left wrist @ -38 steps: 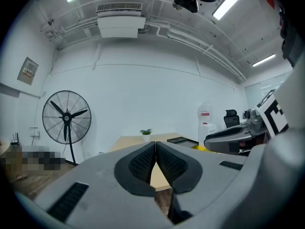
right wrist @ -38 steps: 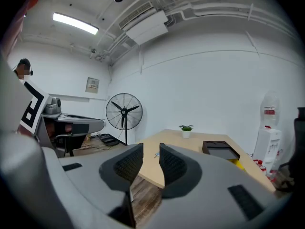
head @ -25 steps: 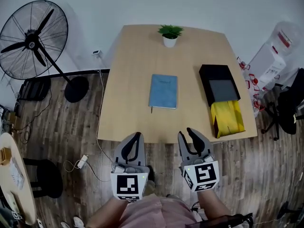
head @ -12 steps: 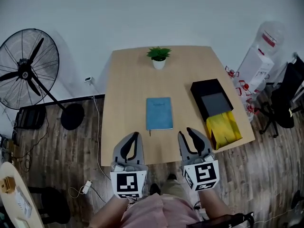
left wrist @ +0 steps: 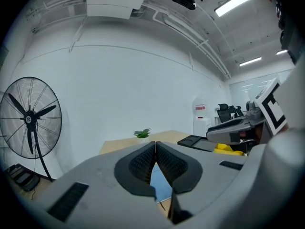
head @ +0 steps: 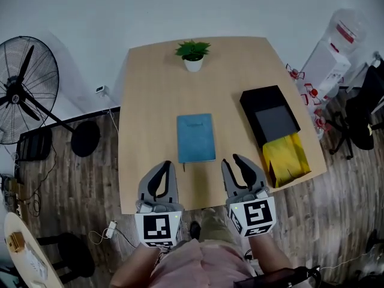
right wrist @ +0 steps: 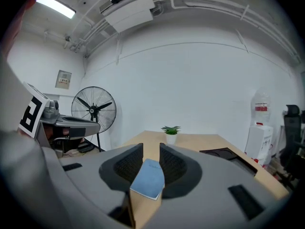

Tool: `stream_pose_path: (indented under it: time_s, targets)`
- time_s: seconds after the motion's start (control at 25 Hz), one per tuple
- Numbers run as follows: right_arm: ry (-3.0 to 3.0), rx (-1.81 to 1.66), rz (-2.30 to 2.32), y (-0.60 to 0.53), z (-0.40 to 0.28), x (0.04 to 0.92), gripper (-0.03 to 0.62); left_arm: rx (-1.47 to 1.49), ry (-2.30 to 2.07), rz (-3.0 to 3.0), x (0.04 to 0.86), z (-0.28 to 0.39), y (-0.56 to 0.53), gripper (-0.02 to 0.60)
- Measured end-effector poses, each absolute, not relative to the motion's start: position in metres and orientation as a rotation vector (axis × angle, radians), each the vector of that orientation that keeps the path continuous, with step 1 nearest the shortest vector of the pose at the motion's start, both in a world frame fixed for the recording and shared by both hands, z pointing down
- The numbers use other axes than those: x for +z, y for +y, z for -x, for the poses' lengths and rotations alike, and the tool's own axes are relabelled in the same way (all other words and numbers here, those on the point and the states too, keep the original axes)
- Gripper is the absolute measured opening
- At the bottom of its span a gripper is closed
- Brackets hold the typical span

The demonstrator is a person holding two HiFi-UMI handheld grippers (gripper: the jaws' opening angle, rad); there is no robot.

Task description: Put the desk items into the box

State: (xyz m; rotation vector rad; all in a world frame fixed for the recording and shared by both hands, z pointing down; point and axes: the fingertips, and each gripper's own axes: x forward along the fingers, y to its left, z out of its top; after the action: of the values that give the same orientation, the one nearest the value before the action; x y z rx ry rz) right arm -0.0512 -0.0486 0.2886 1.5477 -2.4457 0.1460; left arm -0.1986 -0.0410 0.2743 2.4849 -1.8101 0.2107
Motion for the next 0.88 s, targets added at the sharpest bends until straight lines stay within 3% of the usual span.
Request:
stream_pose_path:
  time_s: [0.88]
  targets:
    - [-2.343,0.614,-1.363,-0.157,0.056,0.437,0.126,0.537,-1.654,-2.282,0.431,0.183,-0.139,0.012]
